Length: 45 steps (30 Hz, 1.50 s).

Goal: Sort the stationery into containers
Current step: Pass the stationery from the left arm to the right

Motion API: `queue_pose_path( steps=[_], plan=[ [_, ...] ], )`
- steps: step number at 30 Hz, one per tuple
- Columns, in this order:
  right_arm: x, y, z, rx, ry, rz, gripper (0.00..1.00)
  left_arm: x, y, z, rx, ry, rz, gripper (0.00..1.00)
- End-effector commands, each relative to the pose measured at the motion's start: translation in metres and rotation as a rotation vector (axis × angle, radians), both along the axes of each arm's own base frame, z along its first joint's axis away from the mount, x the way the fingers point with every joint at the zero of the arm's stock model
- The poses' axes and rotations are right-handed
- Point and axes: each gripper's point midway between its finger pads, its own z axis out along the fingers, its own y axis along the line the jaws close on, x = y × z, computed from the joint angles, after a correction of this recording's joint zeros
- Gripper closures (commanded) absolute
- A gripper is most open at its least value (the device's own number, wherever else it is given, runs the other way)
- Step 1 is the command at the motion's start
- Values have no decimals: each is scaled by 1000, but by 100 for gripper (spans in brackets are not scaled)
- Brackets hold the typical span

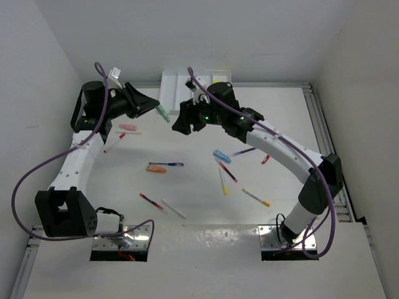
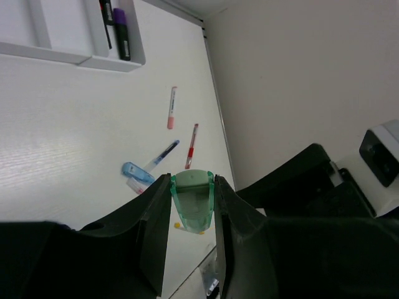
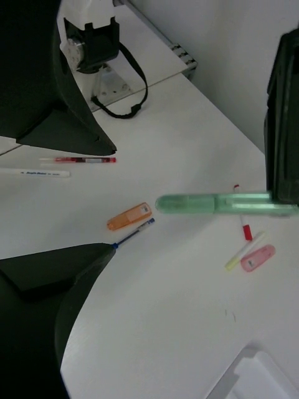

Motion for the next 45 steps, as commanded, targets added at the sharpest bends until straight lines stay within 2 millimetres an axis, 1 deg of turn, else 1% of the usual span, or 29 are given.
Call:
queue_pose_path(
  steps=[1,7,9,10,11,15,16,17,22,25,26,27,31,32,33,34,35,36,37,39,40,41,42,43,44,45],
  plan=[
    [-5,18,37,62,-87,25,43,-9,-7,29,-77,-50,-21,100],
    [-10,30,43,79,-97,60,44,-10,-9,28,-99,-36,-27,100],
    [-6,31,43,73,-107,48,45,-11,-10,27,-114,-26,-27,100],
    [-4,32,43,72,-107,40,46,-12,-11,22,-119,-11,-30,100],
    [0,30,42,66,-113,22,47,-11,-11,28,-125,-39,-35,100],
    [10,29,38,50,-119,-21,49,-14,-10,25,-174,-1,-38,100],
    [11,30,37,51,-114,-26,49,-14,-9,28,-188,-12,-39,100],
    [11,31,37,52,-113,-23,49,-16,-9,23,-222,21,-37,100],
    [11,33,39,58,-117,-24,52,-19,-10,25,-264,34,-39,100],
    [14,33,40,57,-125,-35,59,-21,-11,26,-280,43,-45,100],
    [13,34,40,57,-125,-32,64,-22,-10,25,-282,46,-43,100],
    [14,34,40,59,-127,-34,66,-22,-10,21,-285,59,-39,100],
    [12,36,37,60,-124,-13,75,-23,-10,18,-298,72,-37,100],
    [13,36,37,60,-127,-14,82,-24,-10,18,-299,72,-39,100],
    [13,36,35,54,-130,-14,86,-24,-10,17,-296,71,-39,100],
    [14,36,35,51,-135,-15,90,-25,-10,18,-292,66,-41,98],
    [15,35,34,46,-140,-17,97,-25,-10,18,-291,66,-38,80],
    [17,33,34,37,-150,-25,100,-24,-7,16,-280,69,-28,57],
    [20,31,34,33,-154,-36,100,-23,-7,16,-271,57,-23,57],
    [23,28,32,29,-154,-45,100,-22,-4,15,-257,55,-12,47],
    [28,24,32,30,-154,-57,100,-19,-2,13,-251,59,2,37],
    [31,21,31,30,-151,-66,100,-19,0,8,-244,90,17,14],
    [34,18,31,31,-151,-76,100,-16,5,3,-207,74,29,3],
    [42,11,32,35,-156,-96,100,-9,14,7,-175,48,69,0],
    [48,6,31,35,-157,-112,100,-10,20,-3,-149,100,96,0],
    [60,-6,31,33,-160,-142,100,-6,29,-6,-96,73,118,0]
  ],
)
